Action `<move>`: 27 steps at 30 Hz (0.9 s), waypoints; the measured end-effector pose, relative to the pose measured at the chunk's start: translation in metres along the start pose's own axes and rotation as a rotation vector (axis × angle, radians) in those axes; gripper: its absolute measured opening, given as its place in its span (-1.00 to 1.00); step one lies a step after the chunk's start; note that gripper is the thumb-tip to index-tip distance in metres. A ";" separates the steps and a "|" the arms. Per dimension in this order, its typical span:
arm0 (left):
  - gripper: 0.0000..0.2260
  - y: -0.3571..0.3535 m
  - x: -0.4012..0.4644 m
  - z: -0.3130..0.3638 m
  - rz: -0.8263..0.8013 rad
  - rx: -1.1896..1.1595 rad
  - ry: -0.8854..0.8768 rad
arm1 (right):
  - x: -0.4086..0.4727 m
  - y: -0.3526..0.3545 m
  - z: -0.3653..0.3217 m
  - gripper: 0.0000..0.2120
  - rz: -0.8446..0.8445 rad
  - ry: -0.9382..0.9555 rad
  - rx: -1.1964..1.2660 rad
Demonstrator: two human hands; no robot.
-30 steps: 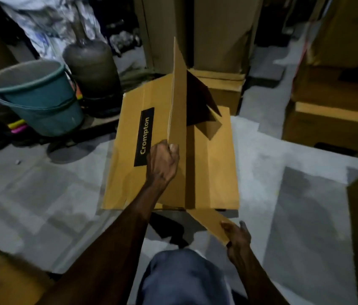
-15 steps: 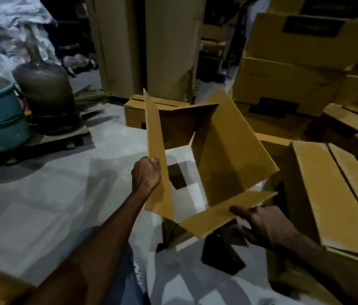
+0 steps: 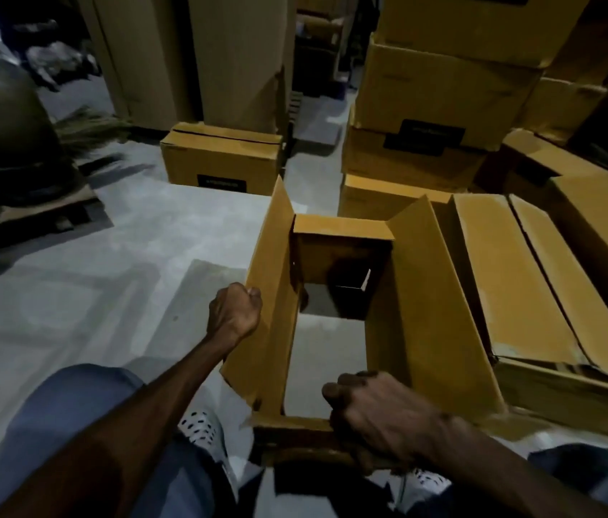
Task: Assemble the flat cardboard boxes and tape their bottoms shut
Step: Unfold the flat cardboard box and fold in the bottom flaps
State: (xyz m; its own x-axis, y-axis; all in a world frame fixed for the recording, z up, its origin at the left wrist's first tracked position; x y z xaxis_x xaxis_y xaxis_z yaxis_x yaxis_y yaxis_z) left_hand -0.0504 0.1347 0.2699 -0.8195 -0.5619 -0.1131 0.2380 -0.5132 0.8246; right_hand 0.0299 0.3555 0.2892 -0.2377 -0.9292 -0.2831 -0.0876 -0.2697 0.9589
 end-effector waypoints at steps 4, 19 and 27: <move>-0.66 0.006 -0.008 -0.004 -0.117 0.078 0.000 | -0.001 0.006 -0.007 -0.72 0.016 0.036 0.204; -0.65 -0.003 0.055 0.029 -0.167 0.207 -0.130 | 0.032 -0.109 0.125 0.13 -0.106 -0.533 0.167; -0.74 -0.012 0.075 0.054 -0.222 0.126 -0.099 | 0.053 -0.121 0.161 0.12 -0.170 -0.477 0.105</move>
State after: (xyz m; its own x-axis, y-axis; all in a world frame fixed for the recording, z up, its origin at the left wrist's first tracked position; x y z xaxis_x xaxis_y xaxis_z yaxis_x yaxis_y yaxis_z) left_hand -0.1433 0.1337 0.2812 -0.8930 -0.3747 -0.2493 -0.0154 -0.5282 0.8490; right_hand -0.1280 0.3798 0.1556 -0.6241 -0.6491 -0.4350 -0.2545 -0.3574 0.8986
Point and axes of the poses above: each hand's wrist, its own x-axis towards the middle knuckle, its own y-axis out of the back of the hand, z = x × y, the point moved 6 cm from there along x, towards the middle knuckle, and after that the axes turned 4 degrees about y, right-handed, at the moved point
